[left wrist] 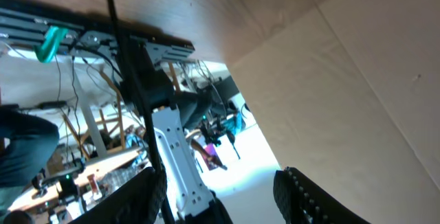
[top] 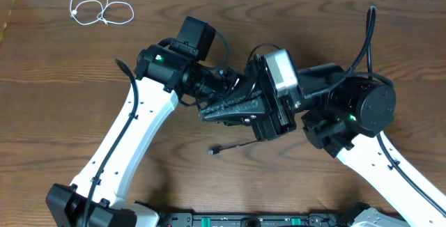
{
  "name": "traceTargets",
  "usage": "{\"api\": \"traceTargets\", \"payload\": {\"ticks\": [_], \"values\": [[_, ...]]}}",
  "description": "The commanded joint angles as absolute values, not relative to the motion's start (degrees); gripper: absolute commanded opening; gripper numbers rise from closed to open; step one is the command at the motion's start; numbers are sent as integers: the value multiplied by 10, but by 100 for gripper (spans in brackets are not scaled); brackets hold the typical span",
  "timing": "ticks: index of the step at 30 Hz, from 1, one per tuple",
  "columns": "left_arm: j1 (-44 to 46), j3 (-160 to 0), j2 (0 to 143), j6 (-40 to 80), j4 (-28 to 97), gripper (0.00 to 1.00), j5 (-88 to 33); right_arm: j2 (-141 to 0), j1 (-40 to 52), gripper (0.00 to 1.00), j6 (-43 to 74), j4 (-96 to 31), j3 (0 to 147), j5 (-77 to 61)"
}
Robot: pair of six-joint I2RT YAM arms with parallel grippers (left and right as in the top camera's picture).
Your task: Untangle cables
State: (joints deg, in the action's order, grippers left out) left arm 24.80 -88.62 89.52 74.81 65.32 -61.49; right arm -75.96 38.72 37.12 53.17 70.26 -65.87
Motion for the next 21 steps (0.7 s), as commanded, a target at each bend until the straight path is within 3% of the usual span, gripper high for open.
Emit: {"api": "traceTargets", "payload": {"ticks": [1,9,21], "values": [[248,-884,898,747,653,56,-637,-758,368,1,330,529,704,-695],[248,-884,898,747,652,56,-674,-762,341,1,286,529,704,-761],[248,-884,898,758,652,56,-684,-792,350,1,286,530,704,-736]]}}
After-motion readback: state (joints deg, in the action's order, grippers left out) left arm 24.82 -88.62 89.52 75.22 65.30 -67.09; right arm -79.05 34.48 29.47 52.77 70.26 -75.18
